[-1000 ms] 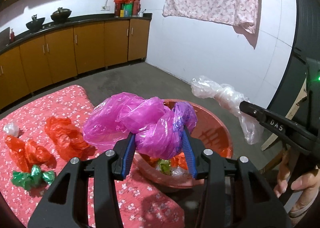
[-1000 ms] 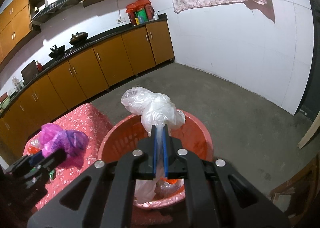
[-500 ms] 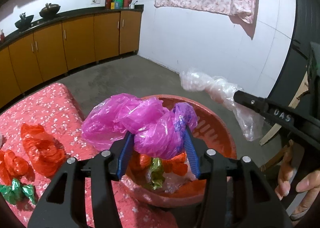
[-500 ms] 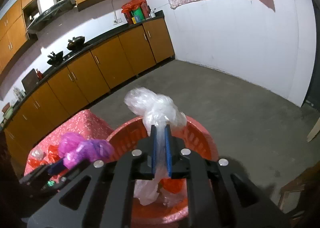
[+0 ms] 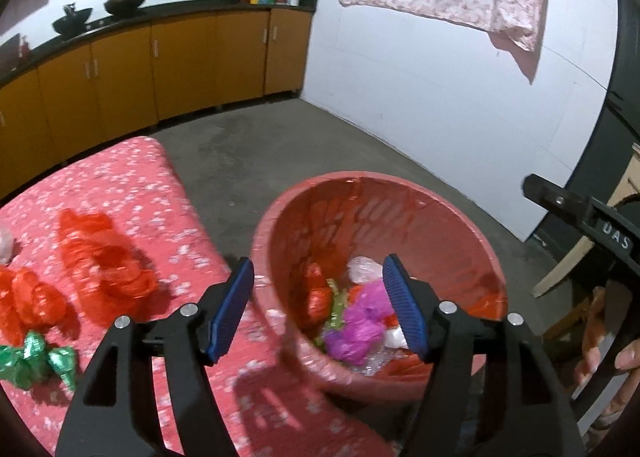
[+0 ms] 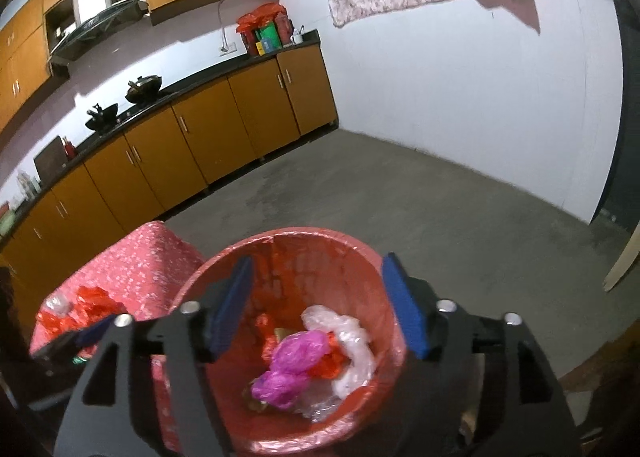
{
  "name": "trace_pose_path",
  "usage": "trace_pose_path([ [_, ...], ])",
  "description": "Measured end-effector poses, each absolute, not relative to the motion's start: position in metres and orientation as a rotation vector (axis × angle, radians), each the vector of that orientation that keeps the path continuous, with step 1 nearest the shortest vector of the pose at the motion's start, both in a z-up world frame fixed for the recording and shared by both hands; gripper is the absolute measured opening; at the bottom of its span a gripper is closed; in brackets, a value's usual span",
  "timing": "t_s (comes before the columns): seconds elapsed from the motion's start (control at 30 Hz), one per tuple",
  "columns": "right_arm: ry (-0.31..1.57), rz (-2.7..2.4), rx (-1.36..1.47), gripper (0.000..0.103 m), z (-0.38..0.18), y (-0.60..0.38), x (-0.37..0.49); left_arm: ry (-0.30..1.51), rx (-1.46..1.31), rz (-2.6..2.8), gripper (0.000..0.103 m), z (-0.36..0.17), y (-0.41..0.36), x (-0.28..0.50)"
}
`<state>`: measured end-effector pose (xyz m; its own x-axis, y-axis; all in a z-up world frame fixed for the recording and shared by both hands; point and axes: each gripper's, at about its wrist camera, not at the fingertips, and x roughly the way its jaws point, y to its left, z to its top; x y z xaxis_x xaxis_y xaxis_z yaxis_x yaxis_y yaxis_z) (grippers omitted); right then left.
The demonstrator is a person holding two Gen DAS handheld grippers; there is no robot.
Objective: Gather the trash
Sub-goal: 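Open both grippers to drop the bags into the basket, then move both tools back toward the green and orange bags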
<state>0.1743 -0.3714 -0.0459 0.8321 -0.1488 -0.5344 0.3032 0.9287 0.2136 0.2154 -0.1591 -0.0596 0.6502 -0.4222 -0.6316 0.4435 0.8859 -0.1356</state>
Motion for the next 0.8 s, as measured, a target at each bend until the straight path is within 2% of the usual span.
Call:
trace_pose_path([
  [0.2,0.525,-0.228,0.229,0.079,-0.041,-0.353,0.169,0.676,0.012,-0.415,0.074,-0.053,-0.122,0.198],
  [0.43,0.538,-0.159,0.207,0.079,-0.039,-0.319,0.171,0.635,-0.005,-0.277,0.076,-0.047,-0.064,0.177],
  [0.6,0.557,-0.095,0.171,0.080,-0.039,-0.287,0.176,0.594,0.029,-0.147,0.085,-0.046,-0.018,0.165],
  [0.8,0.582,-0.036,0.146,0.080,-0.045,-0.260,0.180,0.643,0.035,-0.010,0.085,-0.063,0.029,0.181],
])
